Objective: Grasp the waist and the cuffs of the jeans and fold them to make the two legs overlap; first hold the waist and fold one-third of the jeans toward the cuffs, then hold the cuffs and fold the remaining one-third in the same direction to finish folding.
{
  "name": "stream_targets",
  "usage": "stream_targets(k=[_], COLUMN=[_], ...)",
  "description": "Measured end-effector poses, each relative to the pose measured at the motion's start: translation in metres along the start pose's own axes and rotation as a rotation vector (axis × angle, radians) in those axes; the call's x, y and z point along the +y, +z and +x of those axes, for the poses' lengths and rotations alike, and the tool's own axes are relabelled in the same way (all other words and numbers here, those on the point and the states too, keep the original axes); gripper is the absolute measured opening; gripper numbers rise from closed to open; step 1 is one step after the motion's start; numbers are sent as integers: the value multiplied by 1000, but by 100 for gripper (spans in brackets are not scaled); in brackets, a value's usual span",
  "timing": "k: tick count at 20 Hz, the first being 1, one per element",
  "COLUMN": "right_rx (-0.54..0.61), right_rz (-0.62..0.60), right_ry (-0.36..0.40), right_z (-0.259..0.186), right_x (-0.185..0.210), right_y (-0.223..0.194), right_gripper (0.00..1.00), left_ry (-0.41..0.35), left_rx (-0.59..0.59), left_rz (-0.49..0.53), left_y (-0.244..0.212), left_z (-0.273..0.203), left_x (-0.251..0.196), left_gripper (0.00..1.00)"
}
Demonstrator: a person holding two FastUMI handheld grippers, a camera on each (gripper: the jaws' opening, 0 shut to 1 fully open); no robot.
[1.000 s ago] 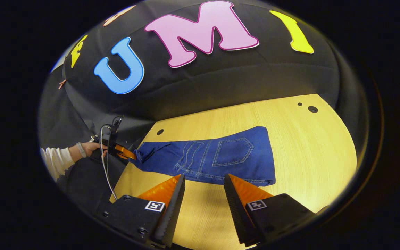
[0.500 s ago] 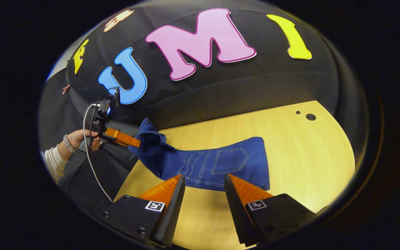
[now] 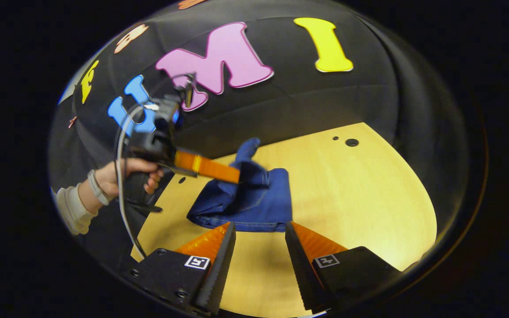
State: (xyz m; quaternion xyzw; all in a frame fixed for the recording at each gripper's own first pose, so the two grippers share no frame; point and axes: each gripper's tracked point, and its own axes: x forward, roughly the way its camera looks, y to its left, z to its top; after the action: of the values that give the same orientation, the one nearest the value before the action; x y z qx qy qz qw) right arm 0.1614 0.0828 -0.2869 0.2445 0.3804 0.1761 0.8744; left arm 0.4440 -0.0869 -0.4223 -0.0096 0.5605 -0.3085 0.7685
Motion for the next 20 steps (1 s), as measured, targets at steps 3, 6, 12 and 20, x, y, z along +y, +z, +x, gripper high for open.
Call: stream_targets(k=[3,6,12,20], right_rx=[15,18,-14,-354], right_rz=[-20,-62,-156,-260], right_ry=[-20,-13,29,-22], right_z=[-3,-2,-8,-114], right_x=[-34,-54,-46,12], right_y=[0,3,14,78], right_gripper=[70,70,74,94], left_ry=[91,124,165,398], left_rx=[127,109,-198,-796], left_rz=[-7,9,-3,79], left_y=[-26,-21,4,-16], left_z=[11,6,-48,-258], left_x=[5,2,-31,-95], left_gripper=[12,22,96,97])
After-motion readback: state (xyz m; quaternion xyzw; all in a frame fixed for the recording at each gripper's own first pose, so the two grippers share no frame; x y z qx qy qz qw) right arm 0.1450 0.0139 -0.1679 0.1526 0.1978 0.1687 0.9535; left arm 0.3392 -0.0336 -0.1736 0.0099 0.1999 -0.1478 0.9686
